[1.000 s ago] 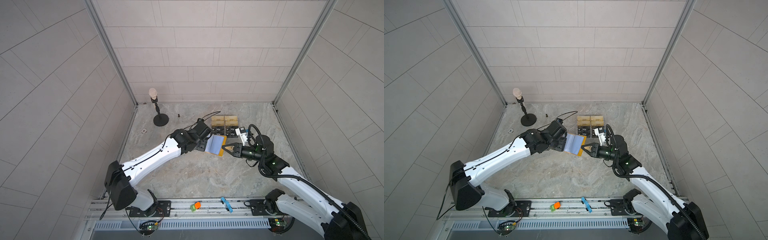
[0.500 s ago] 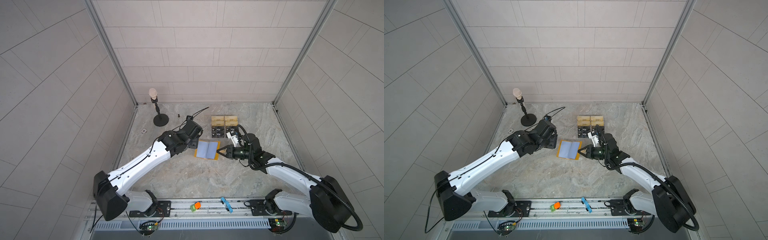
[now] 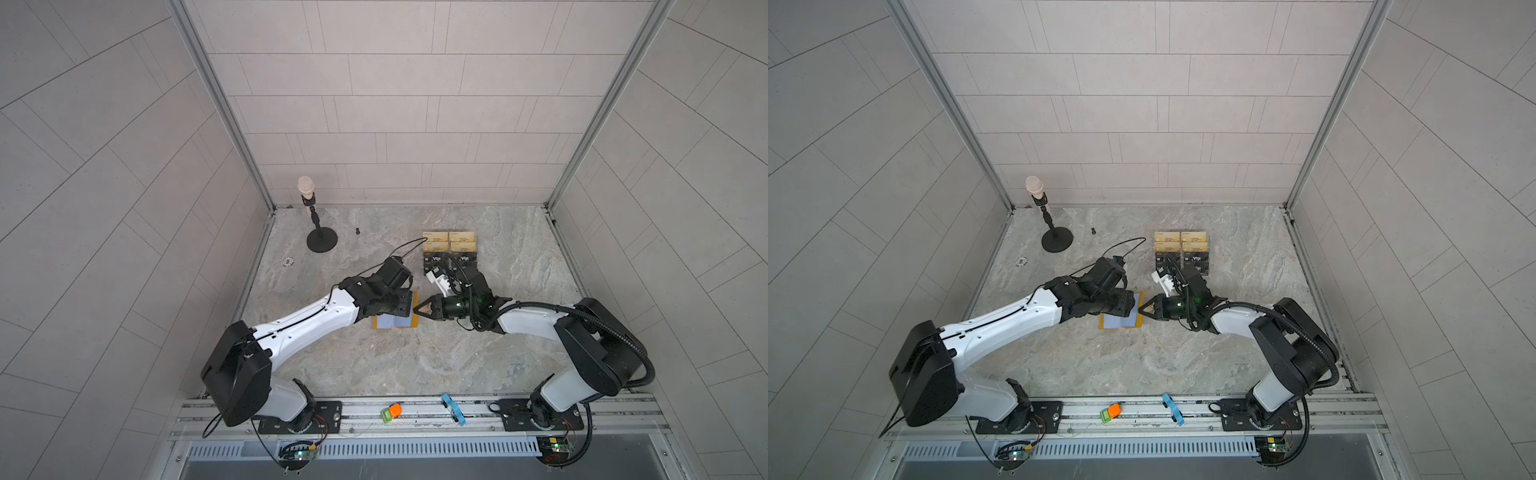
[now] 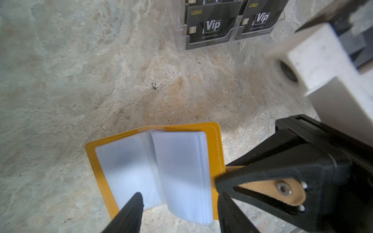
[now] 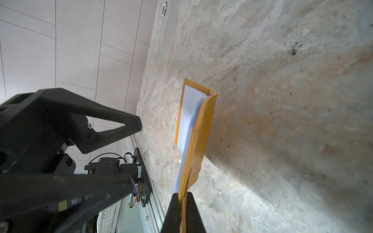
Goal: Insert credit cards into a card holder
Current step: Open the card holder, then flip over the card slot on the card holder.
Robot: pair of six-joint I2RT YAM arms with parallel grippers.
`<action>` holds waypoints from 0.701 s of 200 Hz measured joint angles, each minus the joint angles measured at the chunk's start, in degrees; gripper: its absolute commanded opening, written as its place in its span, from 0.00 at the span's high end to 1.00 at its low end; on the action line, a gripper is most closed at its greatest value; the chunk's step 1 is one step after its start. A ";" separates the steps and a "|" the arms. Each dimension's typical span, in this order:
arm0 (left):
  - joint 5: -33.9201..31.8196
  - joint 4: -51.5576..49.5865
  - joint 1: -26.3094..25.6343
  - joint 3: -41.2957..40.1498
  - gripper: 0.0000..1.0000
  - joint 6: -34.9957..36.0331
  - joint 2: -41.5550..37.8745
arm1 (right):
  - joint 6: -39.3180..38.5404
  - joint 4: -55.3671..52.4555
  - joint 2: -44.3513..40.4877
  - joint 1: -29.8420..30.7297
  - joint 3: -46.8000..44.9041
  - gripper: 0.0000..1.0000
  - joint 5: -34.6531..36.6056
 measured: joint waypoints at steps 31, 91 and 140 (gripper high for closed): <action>0.92 0.76 -0.09 0.00 0.36 -0.02 4.35 | -0.76 1.29 3.43 0.00 0.46 1.00 0.00; -0.83 1.46 -0.13 -0.46 0.31 -0.66 5.97 | 0.72 5.18 8.09 -0.02 -1.11 1.00 0.20; -0.46 1.16 -0.13 -0.44 0.31 -0.33 8.15 | 0.61 5.38 8.11 -0.17 -1.11 1.00 0.24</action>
